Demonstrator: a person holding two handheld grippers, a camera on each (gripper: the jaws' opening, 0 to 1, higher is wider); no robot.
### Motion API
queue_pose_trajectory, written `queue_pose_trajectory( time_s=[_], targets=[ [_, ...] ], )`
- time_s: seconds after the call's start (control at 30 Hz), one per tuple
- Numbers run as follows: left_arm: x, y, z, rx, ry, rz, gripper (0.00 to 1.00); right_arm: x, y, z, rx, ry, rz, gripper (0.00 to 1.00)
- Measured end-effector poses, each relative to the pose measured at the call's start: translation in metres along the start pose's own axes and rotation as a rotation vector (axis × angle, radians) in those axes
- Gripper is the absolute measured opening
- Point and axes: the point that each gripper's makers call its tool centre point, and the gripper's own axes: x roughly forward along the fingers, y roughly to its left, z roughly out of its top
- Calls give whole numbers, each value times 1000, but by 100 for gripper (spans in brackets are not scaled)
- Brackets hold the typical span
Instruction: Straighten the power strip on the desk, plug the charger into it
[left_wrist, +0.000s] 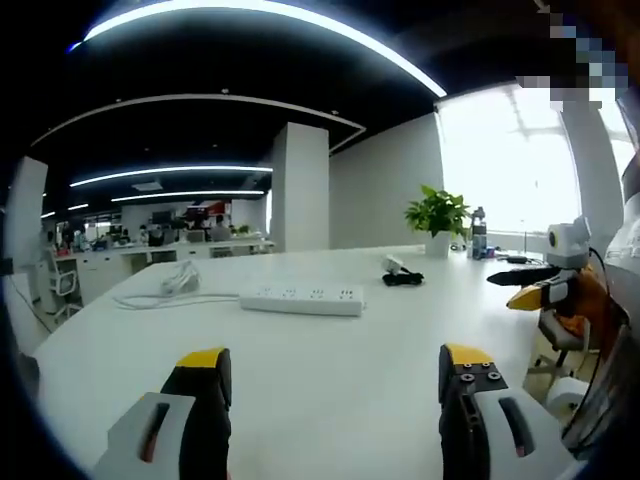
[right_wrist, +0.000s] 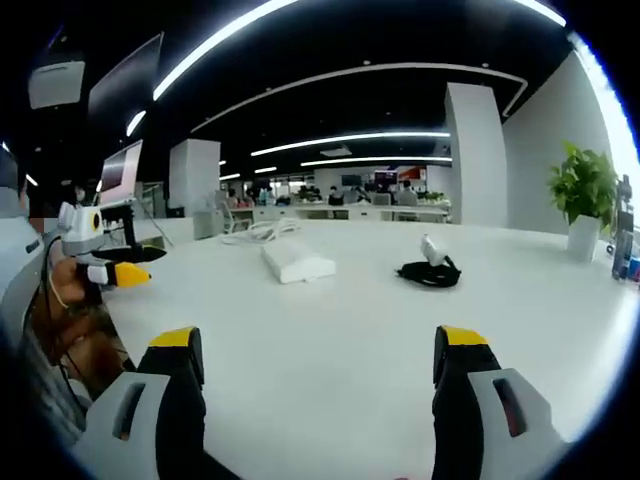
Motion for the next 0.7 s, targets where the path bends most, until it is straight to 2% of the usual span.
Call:
queue_pose_trajectory(
  time_s=[0.33, 0.47, 0.7],
  targets=[
    [4, 3, 2, 18, 6, 5, 87, 14, 10, 1, -15, 7, 28, 95],
    [8, 10, 7, 57, -7, 22, 87, 19, 14, 1, -8, 4, 36, 95],
    [14, 19, 12, 77, -14, 29, 87, 31, 24, -1, -49, 29, 82, 95]
  ],
)
